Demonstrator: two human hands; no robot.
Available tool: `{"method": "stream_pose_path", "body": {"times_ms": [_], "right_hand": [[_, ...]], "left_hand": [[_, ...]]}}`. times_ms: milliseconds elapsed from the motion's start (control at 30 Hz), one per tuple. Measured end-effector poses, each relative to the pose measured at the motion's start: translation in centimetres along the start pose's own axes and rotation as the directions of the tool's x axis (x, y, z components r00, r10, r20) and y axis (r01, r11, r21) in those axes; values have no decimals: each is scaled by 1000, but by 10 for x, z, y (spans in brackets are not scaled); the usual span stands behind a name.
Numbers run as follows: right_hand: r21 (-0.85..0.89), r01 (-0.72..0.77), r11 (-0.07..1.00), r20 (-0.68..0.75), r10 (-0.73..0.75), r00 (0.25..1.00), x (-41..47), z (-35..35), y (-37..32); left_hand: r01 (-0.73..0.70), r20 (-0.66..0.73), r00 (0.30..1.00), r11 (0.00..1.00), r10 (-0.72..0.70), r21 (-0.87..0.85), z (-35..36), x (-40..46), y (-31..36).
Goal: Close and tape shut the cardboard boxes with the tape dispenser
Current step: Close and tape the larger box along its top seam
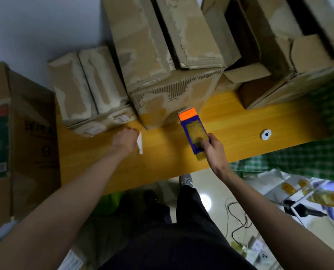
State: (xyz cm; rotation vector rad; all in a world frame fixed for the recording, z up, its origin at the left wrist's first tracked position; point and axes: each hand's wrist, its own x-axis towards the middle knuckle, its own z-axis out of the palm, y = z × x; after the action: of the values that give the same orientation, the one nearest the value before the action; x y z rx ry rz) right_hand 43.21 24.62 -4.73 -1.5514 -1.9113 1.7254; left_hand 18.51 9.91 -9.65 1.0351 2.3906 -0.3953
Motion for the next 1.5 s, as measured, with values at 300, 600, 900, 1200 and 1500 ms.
{"method": "stream_pose_path", "body": {"times_ms": [300, 600, 900, 1200, 1500], "right_hand": [[140, 69, 988, -168, -45, 985, -39, -13, -47], [49, 288, 956, -424, -241, 873, -62, -38, -99], [97, 497, 862, -308, -449, 839, -24, -58, -198], [158, 507, 848, -63, -503, 862, 50, -65, -251], [181, 464, 867, 102, -486, 868, 102, -73, -273]], "left_hand": [[-26, -307, 939, 857, -156, -515, -73, -30, -34], [-307, -679, 702, 768, -217, -563, -189, -48, -31], [-423, -598, 796, 795, 97, -434, -229, -27, 19], [-290, -552, 829, 913, 90, -286, -244, 18, 67], [-216, -566, 815, 841, -125, -496, -227, 39, 59]]}}
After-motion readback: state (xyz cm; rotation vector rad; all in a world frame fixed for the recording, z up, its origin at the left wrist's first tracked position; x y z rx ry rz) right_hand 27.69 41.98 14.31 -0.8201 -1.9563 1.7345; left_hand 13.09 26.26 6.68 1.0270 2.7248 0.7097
